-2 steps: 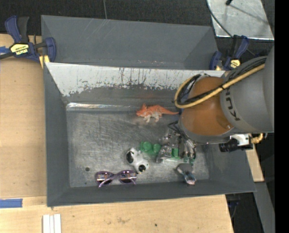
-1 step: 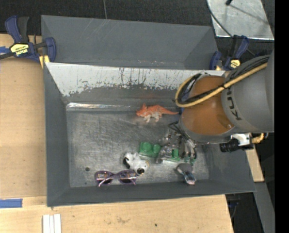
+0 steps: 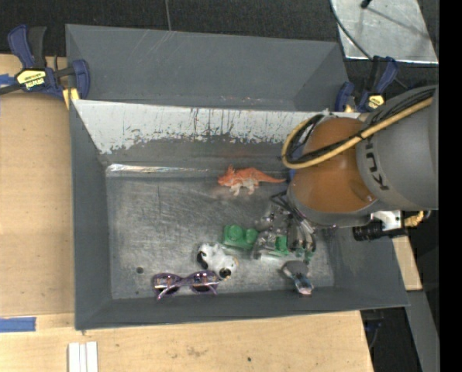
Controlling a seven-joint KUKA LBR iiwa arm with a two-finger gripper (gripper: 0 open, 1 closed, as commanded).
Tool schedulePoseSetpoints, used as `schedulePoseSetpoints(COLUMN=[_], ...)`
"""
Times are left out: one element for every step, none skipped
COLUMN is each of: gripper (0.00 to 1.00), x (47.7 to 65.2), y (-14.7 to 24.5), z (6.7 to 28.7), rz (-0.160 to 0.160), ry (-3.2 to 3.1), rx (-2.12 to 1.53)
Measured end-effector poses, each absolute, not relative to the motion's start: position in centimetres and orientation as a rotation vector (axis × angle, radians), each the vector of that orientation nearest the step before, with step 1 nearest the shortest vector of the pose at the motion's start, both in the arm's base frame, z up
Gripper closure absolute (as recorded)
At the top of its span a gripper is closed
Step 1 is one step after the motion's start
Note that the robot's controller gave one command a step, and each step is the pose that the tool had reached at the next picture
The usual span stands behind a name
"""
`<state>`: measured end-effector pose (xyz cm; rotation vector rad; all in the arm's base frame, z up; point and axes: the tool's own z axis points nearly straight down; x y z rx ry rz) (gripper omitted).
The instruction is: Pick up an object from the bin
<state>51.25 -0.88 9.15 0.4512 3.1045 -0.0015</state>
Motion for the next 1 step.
schedulePoseSetpoints(gripper=[1.0], x=[51.14], y=[-0.89], z=[9.87], rz=[-0.002], ry=[3.11], rx=[0.451])
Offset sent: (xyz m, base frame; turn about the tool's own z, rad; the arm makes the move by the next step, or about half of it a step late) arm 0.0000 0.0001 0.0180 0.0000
